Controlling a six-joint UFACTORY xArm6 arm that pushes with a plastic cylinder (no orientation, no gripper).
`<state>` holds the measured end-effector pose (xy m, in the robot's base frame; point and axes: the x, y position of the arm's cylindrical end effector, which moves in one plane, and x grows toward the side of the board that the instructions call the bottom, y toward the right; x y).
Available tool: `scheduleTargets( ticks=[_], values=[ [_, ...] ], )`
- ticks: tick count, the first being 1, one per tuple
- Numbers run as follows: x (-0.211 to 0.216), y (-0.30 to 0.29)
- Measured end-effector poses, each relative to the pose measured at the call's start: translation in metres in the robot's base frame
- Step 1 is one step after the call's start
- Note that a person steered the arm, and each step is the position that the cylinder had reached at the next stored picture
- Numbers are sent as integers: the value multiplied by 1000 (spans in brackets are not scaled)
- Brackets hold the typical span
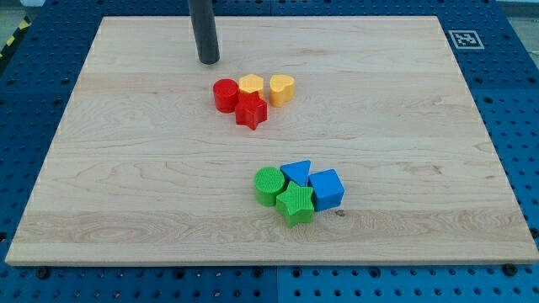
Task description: Move the arm to the top right of the blue blocks
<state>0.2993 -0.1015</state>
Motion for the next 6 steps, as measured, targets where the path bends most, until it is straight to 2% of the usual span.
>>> scheduleTargets(
  ticks=[1,2,3,4,6],
  values=[
    [-2,79],
    [-16,196],
    [7,247],
    [57,261],
    [190,252]
  ],
)
